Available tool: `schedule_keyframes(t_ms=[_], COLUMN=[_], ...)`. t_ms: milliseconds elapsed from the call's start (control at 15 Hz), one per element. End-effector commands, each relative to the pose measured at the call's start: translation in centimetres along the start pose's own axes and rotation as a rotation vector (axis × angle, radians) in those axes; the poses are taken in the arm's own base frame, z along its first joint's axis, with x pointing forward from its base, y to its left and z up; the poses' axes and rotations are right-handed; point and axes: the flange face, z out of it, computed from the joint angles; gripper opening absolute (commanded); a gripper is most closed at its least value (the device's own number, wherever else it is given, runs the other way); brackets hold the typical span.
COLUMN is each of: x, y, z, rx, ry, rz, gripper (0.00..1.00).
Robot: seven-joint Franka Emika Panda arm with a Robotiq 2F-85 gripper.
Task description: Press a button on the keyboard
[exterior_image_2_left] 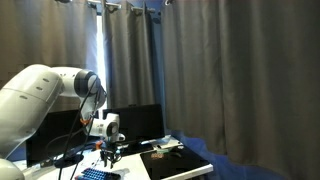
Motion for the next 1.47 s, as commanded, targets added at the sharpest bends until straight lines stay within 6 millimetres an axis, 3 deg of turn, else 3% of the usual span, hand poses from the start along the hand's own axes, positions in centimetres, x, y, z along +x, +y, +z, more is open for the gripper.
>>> schedule_keyframes(t_ms=[0, 200, 867, 1200, 1400], x=[-0.9, -1.6, -5.6, -7.6, -8.5], y=[-0.1, -0.5, -2.5, -1.9, -1.1], z=[-2.6, -5.4, -17.9, -21.1, -21.6], rx=[0.0, -0.013, -0.052, -0.063, -0.048], ry=[-0.034, -0.053, -0.014, 0.028, 0.041], rz=[-0.025, -0.055, -0.089, -0.065, -0.042], gripper=[0.81, 0.99, 1.0, 1.0, 1.0])
